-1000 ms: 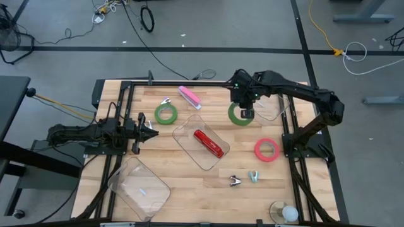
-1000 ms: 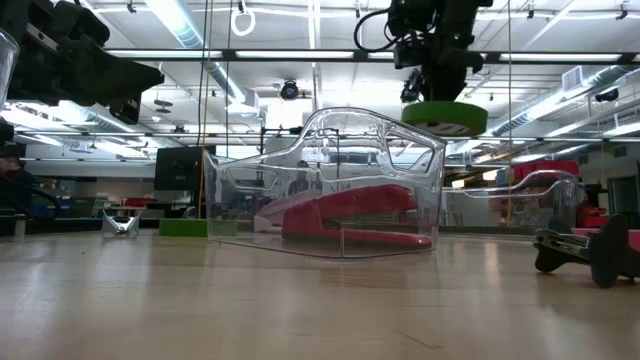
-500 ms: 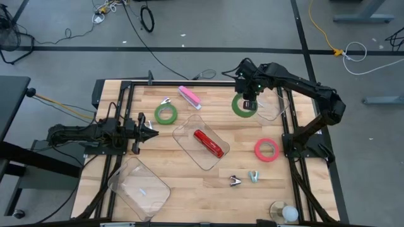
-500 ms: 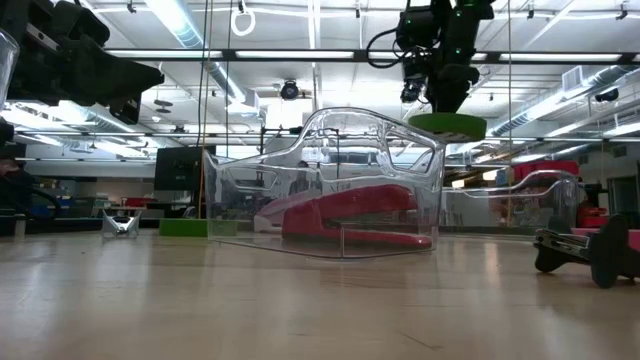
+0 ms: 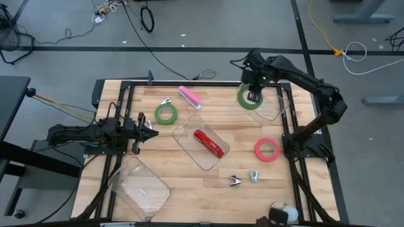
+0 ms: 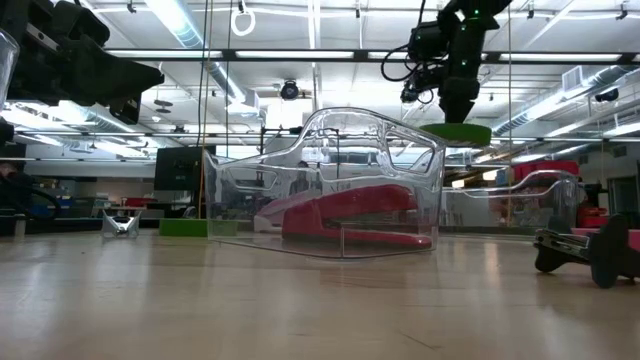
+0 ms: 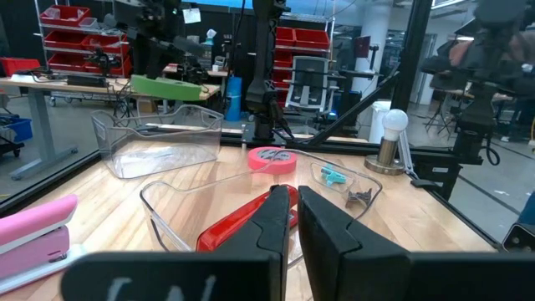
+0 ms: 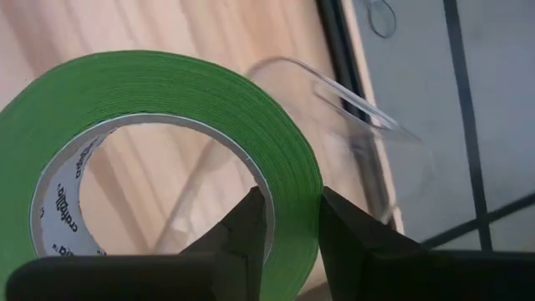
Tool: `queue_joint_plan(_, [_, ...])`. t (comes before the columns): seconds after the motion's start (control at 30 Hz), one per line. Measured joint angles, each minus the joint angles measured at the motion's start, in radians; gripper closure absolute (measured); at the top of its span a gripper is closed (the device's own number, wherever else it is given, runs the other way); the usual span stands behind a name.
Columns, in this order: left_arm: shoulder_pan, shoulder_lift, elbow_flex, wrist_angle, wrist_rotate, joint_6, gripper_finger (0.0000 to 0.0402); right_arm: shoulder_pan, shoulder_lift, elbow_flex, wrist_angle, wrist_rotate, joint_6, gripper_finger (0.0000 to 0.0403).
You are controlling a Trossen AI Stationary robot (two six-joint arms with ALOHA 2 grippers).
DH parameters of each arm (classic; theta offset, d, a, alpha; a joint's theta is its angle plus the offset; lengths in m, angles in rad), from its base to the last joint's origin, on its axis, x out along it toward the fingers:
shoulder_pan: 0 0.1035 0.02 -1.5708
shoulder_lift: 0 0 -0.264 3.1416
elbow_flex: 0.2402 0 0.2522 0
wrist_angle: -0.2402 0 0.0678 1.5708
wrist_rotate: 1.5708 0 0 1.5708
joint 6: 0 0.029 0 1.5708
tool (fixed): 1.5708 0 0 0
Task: Pick and place Stapler, Stapler remover, tape
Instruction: Put the bottom green tape into the top transparent bin
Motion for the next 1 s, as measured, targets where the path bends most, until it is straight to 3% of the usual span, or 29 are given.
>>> queue_joint_plan(0.73, [0.0, 0.0, 0.0, 0.0, 0.0, 0.0, 0.0371, -0.153, 0.0, 0.0, -0.022, 0.031, 0.107, 0.031])
queue_joint_plan(1.0, [0.0, 0.0, 0.0, 0.0, 0.0, 0.0, 0.0371, -0.156, 0.0, -0.015, -0.004, 0.031, 0.278, 0.031])
